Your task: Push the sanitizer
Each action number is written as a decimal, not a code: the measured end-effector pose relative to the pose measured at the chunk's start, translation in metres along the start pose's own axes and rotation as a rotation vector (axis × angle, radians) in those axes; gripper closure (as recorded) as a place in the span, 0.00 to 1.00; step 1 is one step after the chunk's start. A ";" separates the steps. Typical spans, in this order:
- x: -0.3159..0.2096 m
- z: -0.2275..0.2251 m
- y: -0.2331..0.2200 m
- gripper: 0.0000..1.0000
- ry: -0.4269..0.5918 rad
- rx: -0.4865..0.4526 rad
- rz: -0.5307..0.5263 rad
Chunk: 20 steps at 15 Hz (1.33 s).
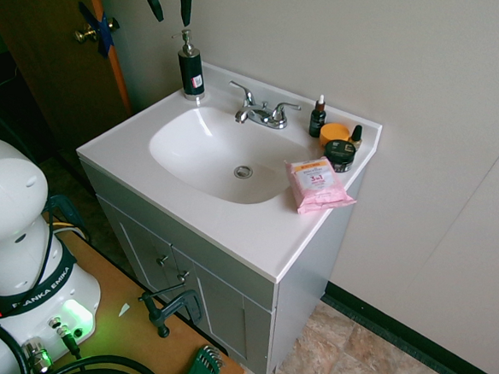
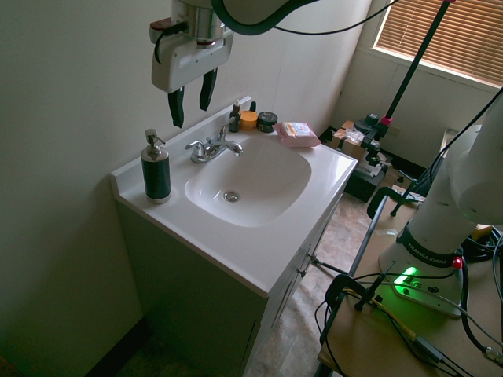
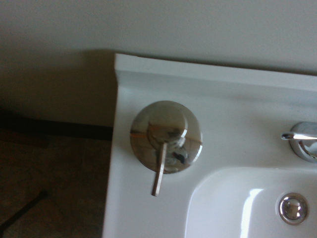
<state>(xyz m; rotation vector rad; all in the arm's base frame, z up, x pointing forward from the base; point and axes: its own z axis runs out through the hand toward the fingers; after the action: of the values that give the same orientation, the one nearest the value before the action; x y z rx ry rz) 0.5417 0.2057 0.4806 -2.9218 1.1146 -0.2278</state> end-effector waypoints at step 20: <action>0.026 0.038 -0.072 1.00 -0.011 -0.046 0.014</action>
<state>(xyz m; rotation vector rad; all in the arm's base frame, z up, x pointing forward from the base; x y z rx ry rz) 0.6142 0.2406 0.4507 -2.9500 1.1529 -0.1878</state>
